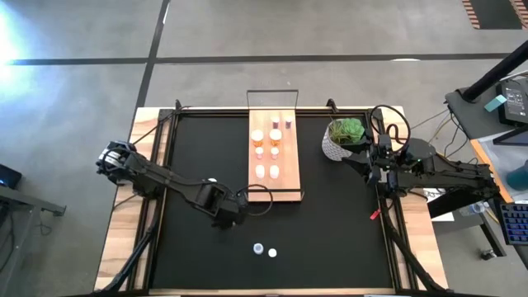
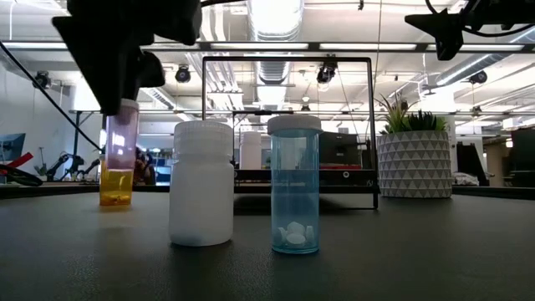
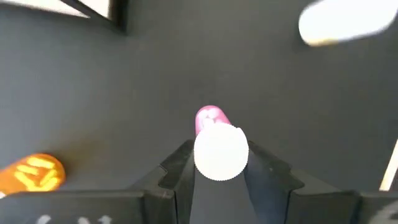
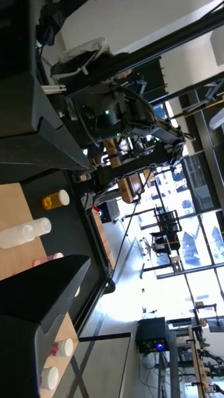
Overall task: Pick and place medicine bottles onto shelf by color
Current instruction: Move the pink pill bottle to the bottom middle of the table
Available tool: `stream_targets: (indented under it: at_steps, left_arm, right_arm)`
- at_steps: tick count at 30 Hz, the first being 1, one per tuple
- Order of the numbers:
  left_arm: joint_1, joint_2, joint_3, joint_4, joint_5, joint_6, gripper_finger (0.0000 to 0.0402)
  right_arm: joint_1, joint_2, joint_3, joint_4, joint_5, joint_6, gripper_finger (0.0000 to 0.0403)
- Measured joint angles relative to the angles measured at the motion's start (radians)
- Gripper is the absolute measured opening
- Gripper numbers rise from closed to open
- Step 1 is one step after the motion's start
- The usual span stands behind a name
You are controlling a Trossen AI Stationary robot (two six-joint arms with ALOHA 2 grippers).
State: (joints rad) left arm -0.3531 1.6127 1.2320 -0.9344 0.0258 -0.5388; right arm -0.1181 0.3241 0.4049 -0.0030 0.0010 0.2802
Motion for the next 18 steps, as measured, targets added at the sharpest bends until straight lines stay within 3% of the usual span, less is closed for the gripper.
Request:
stream_targets:
  at_steps: [9, 18]
  left_arm:
    - [-0.002, 0.005, 0.012, 0.011, 0.043, 0.313, 0.0104]
    - [-0.004, 0.036, 0.046, 0.049, 0.046, 0.469, 0.0105]
  right_arm:
    - [0.000, 0.000, 0.000, 0.000, 0.000, 0.000, 0.0226]
    - [0.000, 0.000, 0.000, 0.000, 0.000, 0.000, 0.0226]
